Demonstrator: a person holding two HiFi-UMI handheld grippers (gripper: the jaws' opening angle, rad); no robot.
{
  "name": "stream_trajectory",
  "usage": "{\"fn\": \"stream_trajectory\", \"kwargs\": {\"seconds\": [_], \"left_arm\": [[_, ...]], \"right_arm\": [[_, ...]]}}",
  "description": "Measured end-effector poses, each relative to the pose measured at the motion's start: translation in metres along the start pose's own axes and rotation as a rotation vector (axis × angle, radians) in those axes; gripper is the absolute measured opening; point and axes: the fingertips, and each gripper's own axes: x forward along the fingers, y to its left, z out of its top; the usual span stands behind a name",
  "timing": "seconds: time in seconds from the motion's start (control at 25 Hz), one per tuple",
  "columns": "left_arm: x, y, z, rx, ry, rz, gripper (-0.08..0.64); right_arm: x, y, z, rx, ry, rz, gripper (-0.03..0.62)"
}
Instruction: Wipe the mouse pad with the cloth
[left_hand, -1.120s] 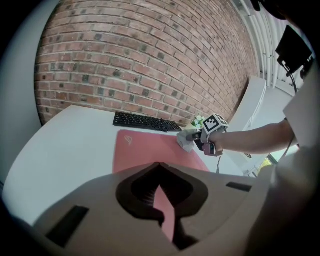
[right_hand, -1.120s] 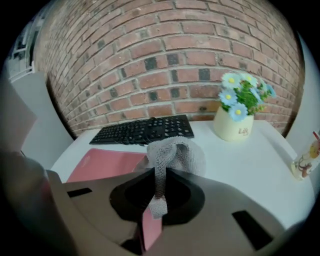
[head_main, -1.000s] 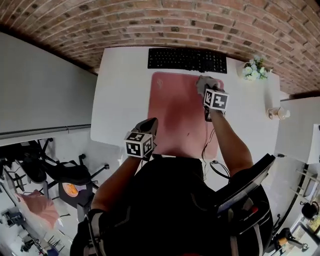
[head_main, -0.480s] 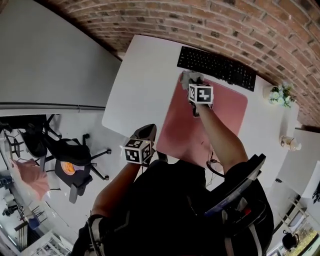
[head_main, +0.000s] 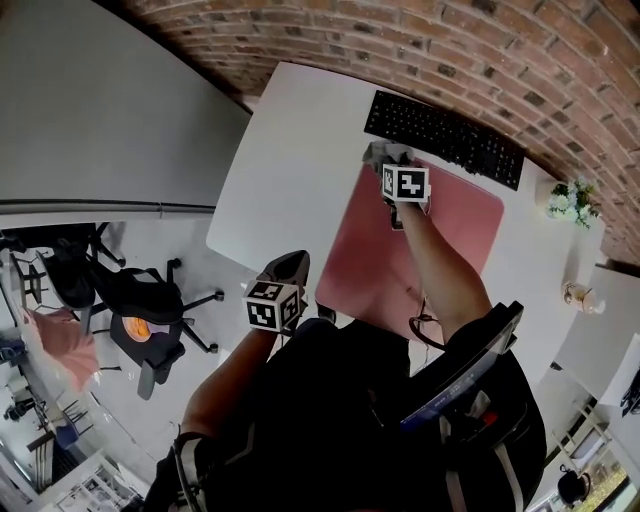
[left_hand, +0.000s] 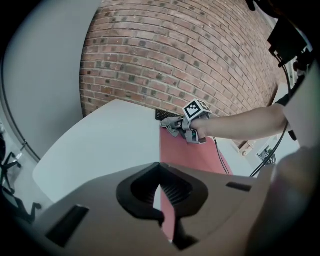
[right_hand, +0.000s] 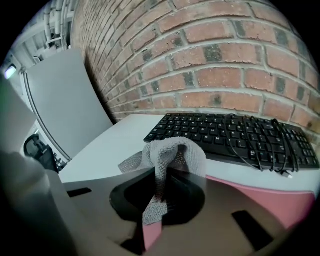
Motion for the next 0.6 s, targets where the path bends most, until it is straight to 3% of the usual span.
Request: {"fn": "stream_trajectory", "kwargs": {"seconds": [0.16,0.6], "left_arm": [[0.007,-0.006,0.006,0.019,0.004,-0.022,0.0],[0.025,-0.027,0.016,0.089,0.026,-0.083,0.0]], "right_arm": [[-0.009,-0.013,-0.005,-0.02,0.004,-0.02,0.031],[-0.04,-0.069,-0.021,0.059,-0.024,-0.086,0.031]]}}
